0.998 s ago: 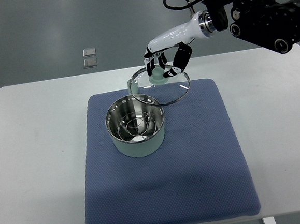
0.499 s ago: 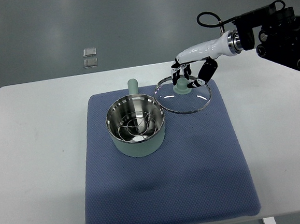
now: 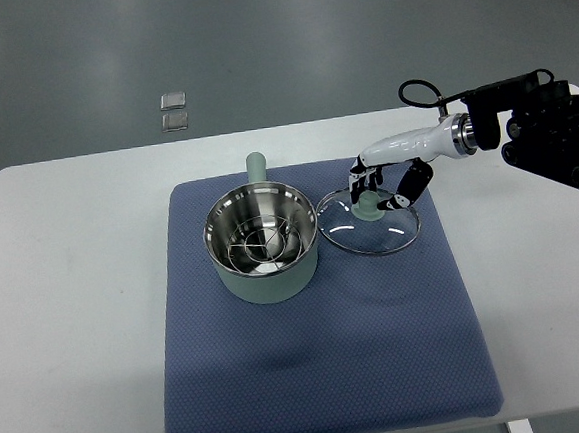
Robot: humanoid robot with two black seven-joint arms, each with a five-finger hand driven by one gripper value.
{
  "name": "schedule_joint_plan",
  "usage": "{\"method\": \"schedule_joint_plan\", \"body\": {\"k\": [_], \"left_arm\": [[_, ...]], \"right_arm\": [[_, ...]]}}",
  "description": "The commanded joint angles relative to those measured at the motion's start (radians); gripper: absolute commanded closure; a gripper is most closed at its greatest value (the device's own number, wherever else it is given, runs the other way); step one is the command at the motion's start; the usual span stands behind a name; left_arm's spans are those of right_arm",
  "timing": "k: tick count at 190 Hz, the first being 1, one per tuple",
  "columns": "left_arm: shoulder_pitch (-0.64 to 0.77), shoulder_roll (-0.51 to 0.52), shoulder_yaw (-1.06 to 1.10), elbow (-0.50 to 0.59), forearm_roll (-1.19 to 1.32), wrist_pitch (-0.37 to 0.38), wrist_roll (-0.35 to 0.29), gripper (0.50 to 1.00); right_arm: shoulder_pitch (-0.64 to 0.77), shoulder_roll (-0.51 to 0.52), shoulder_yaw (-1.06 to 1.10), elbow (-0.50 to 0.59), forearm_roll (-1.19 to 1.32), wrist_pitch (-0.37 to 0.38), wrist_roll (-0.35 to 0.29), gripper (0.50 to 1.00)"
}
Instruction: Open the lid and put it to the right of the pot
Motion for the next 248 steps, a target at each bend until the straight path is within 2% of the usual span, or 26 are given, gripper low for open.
{"method": "schedule_joint_plan", "body": {"k": [1, 11, 13, 14, 15, 16, 17, 18, 19, 20, 21, 24, 31, 34, 43, 65, 85, 110, 143, 161, 194, 219, 233, 248], "left_arm": [[0.000, 0.000, 0.000, 0.001, -0.001, 0.000, 0.000, 0.500], [0.000, 0.000, 0.000, 0.001, -0.001, 0.000, 0.000, 0.500], [0.000, 0.000, 0.000, 0.001, -0.001, 0.000, 0.000, 0.500], [0.000, 0.000, 0.000, 0.001, -0.001, 0.000, 0.000, 0.500], [0.000, 0.000, 0.000, 0.001, -0.001, 0.000, 0.000, 0.500], [0.000, 0.000, 0.000, 0.001, -0.001, 0.000, 0.000, 0.500], [0.000, 0.000, 0.000, 0.001, -0.001, 0.000, 0.000, 0.500], [0.000, 0.000, 0.000, 0.001, -0.001, 0.000, 0.000, 0.500], [0.000, 0.000, 0.000, 0.001, -0.001, 0.000, 0.000, 0.500], [0.000, 0.000, 0.000, 0.001, -0.001, 0.000, 0.000, 0.500], [0.000, 0.000, 0.000, 0.001, -0.001, 0.000, 0.000, 0.500], [0.000, 0.000, 0.000, 0.001, -0.001, 0.000, 0.000, 0.500], [0.000, 0.000, 0.000, 0.001, -0.001, 0.000, 0.000, 0.500], [0.000, 0.000, 0.000, -0.001, -0.001, 0.000, 0.000, 0.500], [0.000, 0.000, 0.000, 0.001, -0.001, 0.000, 0.000, 0.500], [0.000, 0.000, 0.000, 0.001, -0.001, 0.000, 0.000, 0.500], [0.000, 0.000, 0.000, 0.001, -0.001, 0.000, 0.000, 0.500], [0.000, 0.000, 0.000, 0.001, -0.001, 0.000, 0.000, 0.500], [0.000, 0.000, 0.000, 0.001, -0.001, 0.000, 0.000, 0.500], [0.000, 0.000, 0.000, 0.001, -0.001, 0.000, 0.000, 0.500], [0.000, 0.000, 0.000, 0.001, -0.001, 0.000, -0.002, 0.500], [0.000, 0.000, 0.000, 0.001, -0.001, 0.000, 0.000, 0.500], [0.000, 0.000, 0.000, 0.001, -0.001, 0.000, 0.000, 0.500], [0.000, 0.000, 0.000, 0.001, -0.001, 0.000, -0.002, 0.500]], "right_arm": [[-0.007, 0.001, -0.003, -0.004, -0.001, -0.009, 0.000, 0.895], [-0.008, 0.001, -0.004, -0.004, -0.001, -0.011, 0.000, 0.895], [-0.010, 0.001, -0.004, -0.007, -0.001, -0.017, -0.002, 0.877], [-0.010, 0.001, -0.003, -0.009, -0.001, -0.018, -0.002, 0.851], [-0.010, 0.001, -0.003, -0.009, -0.001, -0.018, -0.002, 0.850], [-0.011, 0.001, -0.003, -0.010, -0.001, -0.018, -0.003, 0.820], [-0.011, 0.001, -0.003, -0.010, -0.001, -0.018, -0.003, 0.820], [-0.011, 0.003, -0.003, -0.013, -0.001, -0.018, -0.003, 0.789], [-0.011, 0.003, -0.003, -0.013, -0.001, -0.018, -0.003, 0.789], [-0.013, 0.003, -0.001, -0.013, -0.001, -0.018, -0.005, 0.761], [-0.013, 0.003, -0.001, -0.013, -0.001, -0.018, -0.005, 0.760], [-0.014, 0.003, -0.001, -0.015, 0.001, -0.018, -0.006, 0.712], [-0.014, 0.004, 0.000, -0.016, 0.010, -0.020, -0.009, 0.646], [-0.014, 0.003, 0.000, -0.016, 0.015, -0.021, -0.011, 0.601], [-0.016, 0.007, 0.000, -0.016, 0.018, -0.020, -0.011, 0.574], [-0.021, 0.010, 0.002, -0.015, 0.019, -0.024, -0.008, 0.574], [-0.079, 0.009, 0.082, -0.015, 0.092, -0.103, 0.003, 0.574], [-0.232, 0.017, 0.324, -0.029, 0.386, -0.116, -0.013, 0.568], [-0.284, 0.110, 0.427, -0.092, 0.642, -0.101, -0.043, 0.568], [-0.323, 0.132, 0.465, -0.118, 0.845, -0.092, -0.091, 0.568], [-0.337, 0.133, 0.500, -0.136, 1.265, -0.003, -0.269, 0.568], [-0.340, 0.133, 0.505, -0.133, 1.481, 0.057, -0.324, 0.568], [-0.344, 0.133, 0.503, -0.133, 1.527, 0.089, -0.358, 0.566], [-0.356, 0.133, 0.506, -0.133, 1.523, 0.095, -0.364, 0.566]]}}
